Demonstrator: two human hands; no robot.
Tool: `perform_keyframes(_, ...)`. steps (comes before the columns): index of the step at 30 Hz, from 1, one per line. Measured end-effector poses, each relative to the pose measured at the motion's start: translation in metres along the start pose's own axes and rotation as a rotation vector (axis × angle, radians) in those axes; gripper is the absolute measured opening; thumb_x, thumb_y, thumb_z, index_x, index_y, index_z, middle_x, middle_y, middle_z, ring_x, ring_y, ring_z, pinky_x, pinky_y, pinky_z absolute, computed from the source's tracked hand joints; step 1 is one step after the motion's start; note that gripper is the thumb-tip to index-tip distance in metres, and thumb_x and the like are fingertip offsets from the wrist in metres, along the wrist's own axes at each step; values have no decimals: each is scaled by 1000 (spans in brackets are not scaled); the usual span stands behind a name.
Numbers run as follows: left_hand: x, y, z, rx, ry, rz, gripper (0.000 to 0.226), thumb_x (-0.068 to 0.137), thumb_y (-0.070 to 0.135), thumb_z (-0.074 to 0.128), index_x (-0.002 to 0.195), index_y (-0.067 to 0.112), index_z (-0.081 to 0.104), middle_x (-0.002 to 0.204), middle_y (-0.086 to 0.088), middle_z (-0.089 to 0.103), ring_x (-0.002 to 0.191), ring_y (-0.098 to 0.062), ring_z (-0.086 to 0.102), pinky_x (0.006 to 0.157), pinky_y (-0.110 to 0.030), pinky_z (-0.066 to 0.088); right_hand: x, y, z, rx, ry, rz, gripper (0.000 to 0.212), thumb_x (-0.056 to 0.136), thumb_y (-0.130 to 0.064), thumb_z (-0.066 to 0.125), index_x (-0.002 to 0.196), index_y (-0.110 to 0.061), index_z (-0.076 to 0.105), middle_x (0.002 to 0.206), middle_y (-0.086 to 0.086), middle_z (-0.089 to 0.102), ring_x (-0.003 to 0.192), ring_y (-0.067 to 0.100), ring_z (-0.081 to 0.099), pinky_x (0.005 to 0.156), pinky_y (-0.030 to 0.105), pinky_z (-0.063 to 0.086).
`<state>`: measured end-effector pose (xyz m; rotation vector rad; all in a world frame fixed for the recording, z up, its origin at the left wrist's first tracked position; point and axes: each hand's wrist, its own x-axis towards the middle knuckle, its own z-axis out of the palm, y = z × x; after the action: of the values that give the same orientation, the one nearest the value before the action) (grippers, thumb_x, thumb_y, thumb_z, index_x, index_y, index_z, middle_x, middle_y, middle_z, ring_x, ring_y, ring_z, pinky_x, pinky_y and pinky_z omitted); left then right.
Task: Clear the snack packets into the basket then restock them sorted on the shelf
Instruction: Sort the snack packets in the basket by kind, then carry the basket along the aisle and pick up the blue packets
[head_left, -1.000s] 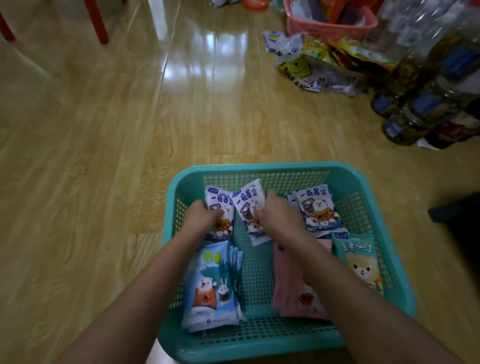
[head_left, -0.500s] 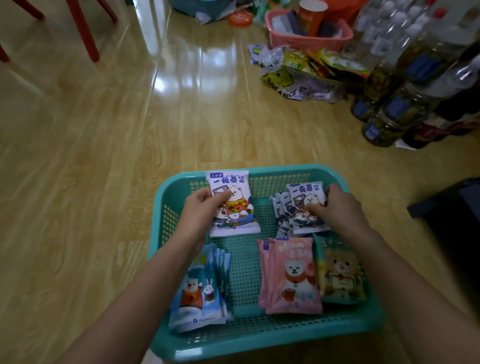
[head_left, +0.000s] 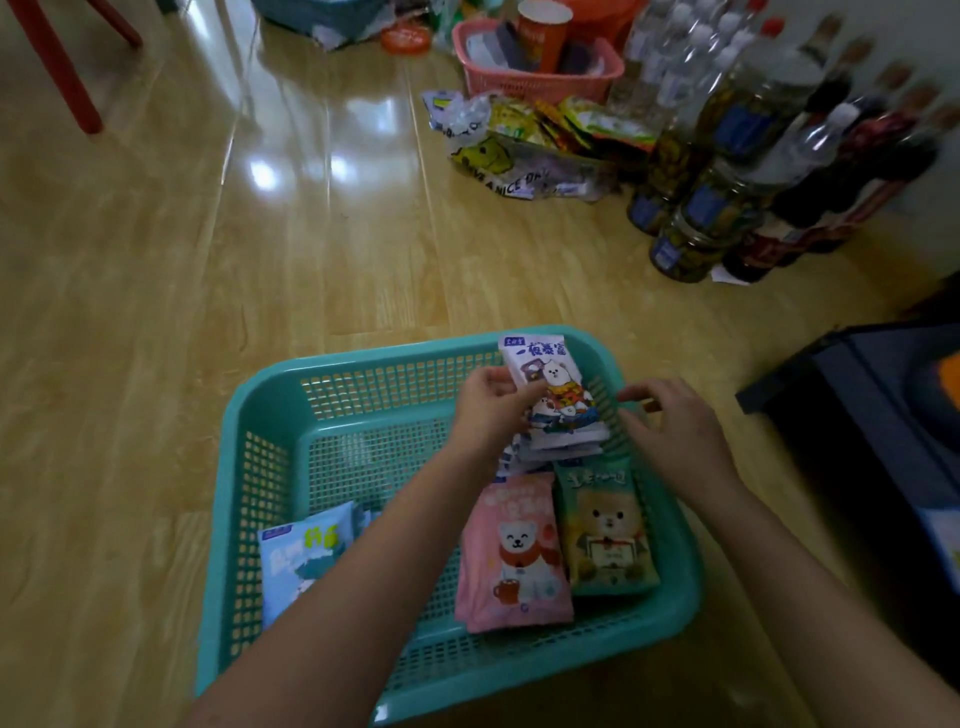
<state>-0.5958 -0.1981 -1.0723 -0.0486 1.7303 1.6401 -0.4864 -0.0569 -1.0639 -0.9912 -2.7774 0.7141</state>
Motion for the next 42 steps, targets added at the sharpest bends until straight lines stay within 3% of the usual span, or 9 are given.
perform_keyframes(3,11,-13,21,349,112,122,26,81,19,69,95,7,51,101,-16,64,91,-28,63,77,-38,52,-7,13,-9,17,-23,32,14,86,-25,59,99,-23,64,101,-2,53,102,21,55,82,33,44)
perform_keyframes(8,14,-11,22,1107,290,291,48,78,55,62,97,11,57,94,-6,64,89,-24,60,69,-31,44,-17,31,-18,-6,-24,52,15,88,-29,58,101,-24,62,107,-3,55,100,16,53,81,32,43)
perform_keyframes(18,-55,-2,-114,1145,626,673,32,81,22,68,103,0,56,98,-21,60,94,-37,54,80,-44,41,-36,30,1,242,-312,166,34,94,-35,46,123,-17,53,110,1,63,93,14,61,67,25,45)
perform_keyframes(24,-112,-63,-207,495,540,-10,56,88,36,58,134,8,42,135,-14,51,118,-29,51,97,-41,37,-50,30,6,764,-317,351,20,94,-22,49,113,-23,56,93,2,67,63,7,69,51,20,55)
perform_keyframes(29,-134,-91,-188,-236,267,-222,33,87,39,52,104,14,67,93,-5,75,79,-17,72,79,-39,54,-55,30,9,916,-412,448,33,88,-18,56,120,-24,55,98,8,70,71,19,72,56,33,59)
perform_keyframes(32,-132,-91,-189,-303,283,-262,27,90,21,49,108,8,66,94,-14,74,74,-25,72,70,-41,58,-57,34,11,975,-432,454,60,68,-30,73,125,-24,54,100,10,72,78,27,72,58,38,60)
perform_keyframes(35,-131,-79,-202,-287,306,-235,25,85,7,49,105,4,65,86,-18,74,66,-29,71,59,-40,59,-58,29,7,1036,-432,436,50,75,-24,68,124,-23,55,100,13,72,76,27,72,56,37,60)
perform_keyframes(38,-135,-49,-207,-257,314,-218,32,80,2,49,110,3,61,86,-19,74,65,-30,71,58,-40,59,-55,16,-13,1067,-413,412,99,32,-48,90,122,-24,57,102,13,72,78,28,72,56,37,60)
perform_keyframes(42,-167,32,-211,-223,293,-207,31,80,2,48,107,4,61,78,-15,74,59,-29,69,55,-38,58,-54,-28,-83,1148,-370,409,45,73,-20,69,117,-21,59,99,9,73,74,22,72,56,34,59)
